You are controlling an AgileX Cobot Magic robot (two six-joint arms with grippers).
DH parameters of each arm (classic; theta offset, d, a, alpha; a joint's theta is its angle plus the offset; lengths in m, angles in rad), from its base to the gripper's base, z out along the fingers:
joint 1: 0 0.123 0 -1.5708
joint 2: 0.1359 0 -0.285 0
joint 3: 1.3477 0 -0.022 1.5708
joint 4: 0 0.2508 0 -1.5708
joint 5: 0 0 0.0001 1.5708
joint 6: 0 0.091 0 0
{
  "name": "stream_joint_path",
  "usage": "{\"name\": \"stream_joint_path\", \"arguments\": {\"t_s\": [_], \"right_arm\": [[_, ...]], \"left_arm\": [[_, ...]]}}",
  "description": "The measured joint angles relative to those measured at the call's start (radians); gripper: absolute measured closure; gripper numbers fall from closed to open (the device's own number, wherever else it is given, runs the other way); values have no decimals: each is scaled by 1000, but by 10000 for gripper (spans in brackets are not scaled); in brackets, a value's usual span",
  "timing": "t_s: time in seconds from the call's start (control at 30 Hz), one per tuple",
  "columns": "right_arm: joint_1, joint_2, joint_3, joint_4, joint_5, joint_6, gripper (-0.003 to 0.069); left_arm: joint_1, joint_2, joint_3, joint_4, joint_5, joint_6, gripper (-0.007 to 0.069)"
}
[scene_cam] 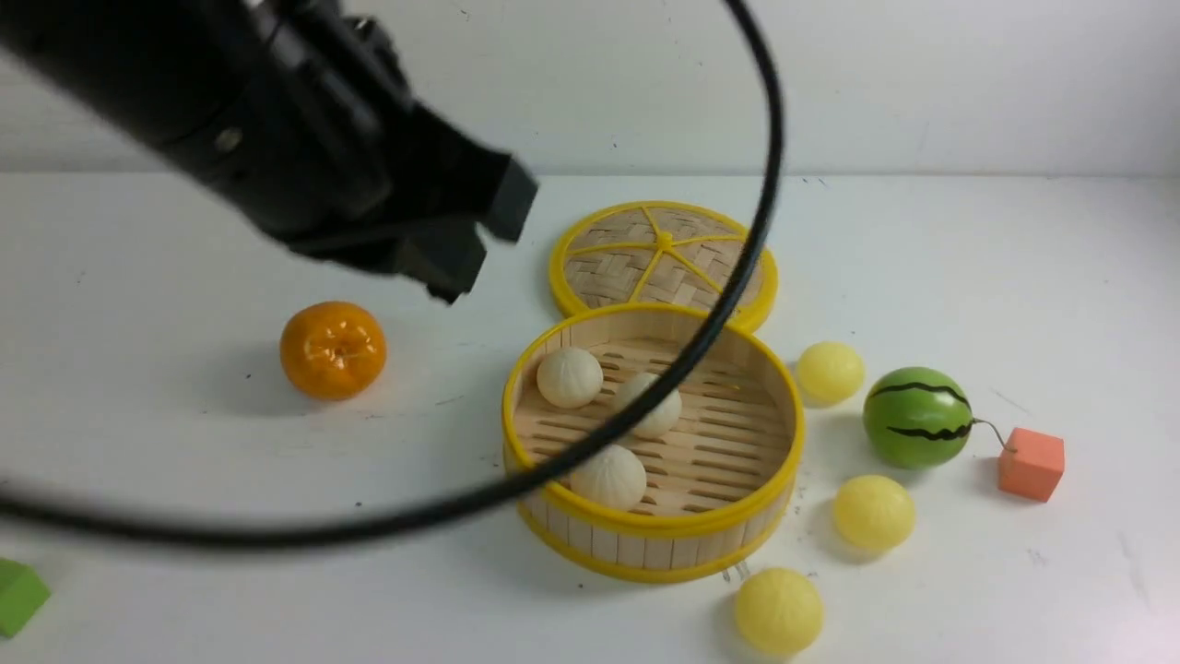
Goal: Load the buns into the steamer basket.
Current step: Use the right arm to grab a steamed stuffed bun
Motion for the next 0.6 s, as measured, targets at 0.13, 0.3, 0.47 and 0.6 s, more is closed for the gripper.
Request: {"name": "stream_joint_path", "arguments": {"t_s": [0.13, 0.3, 0.47, 0.6], "right_arm": [[0, 0, 0, 0, 0, 0, 419], [0, 0, 0, 0, 0, 0, 419], [0, 0, 0, -1, 0, 0, 419], [0, 0, 0, 6, -1, 5, 419]], "left_arm": [[0, -273, 366, -60, -252, 0, 638], [0, -667, 842, -112, -593, 22, 638], [0, -952, 1111, -146, -749, 46, 638], [0, -1085, 1183, -151, -765, 47, 638]]}}
